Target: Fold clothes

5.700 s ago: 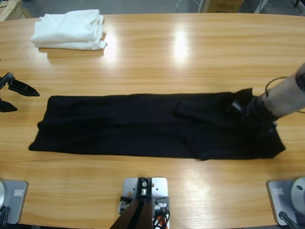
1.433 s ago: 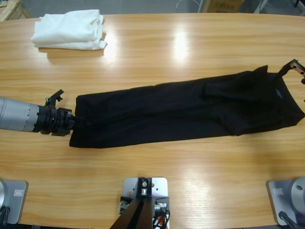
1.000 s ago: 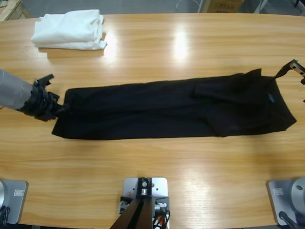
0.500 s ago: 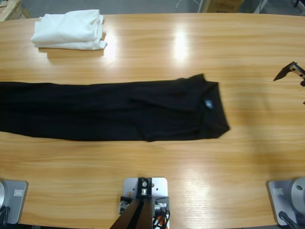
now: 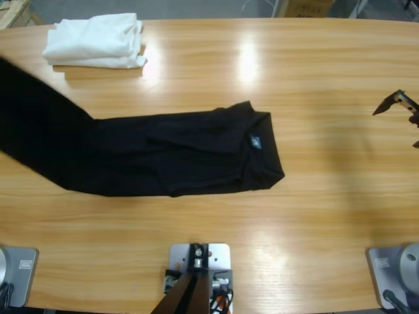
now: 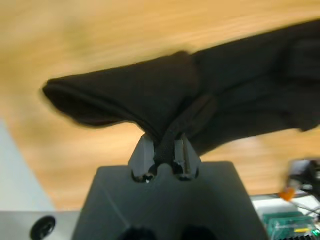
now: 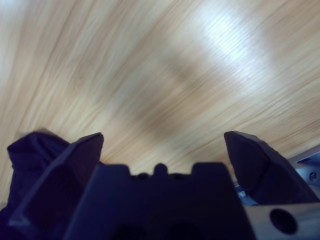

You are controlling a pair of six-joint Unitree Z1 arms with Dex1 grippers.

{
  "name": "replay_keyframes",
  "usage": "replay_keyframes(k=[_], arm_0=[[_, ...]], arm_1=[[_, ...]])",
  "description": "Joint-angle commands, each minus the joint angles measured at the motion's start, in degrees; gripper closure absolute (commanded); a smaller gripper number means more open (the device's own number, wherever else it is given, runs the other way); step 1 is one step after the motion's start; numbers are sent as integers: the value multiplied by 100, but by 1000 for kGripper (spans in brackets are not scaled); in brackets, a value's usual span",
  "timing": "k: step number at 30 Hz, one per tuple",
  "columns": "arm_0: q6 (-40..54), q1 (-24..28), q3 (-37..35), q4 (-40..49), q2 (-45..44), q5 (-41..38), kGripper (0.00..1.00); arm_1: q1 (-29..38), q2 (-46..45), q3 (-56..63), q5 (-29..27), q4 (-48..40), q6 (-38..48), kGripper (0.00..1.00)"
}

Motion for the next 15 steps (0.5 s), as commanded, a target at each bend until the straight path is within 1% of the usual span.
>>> replay_keyframes(k=[1,9,15], arm_0=[[-472,-1447,-1650,911,1560,-517,1000],[-618,-2112,-2506,920,2160,-1009,1000],[-834,-2599,-3053,936,2576,-1062,1000]], arm_1=[[-34,50,231,45,-159,-18,0],[-34,262,305,83,-396,-18,0],[-34,368,313,94,-452,-18,0]])
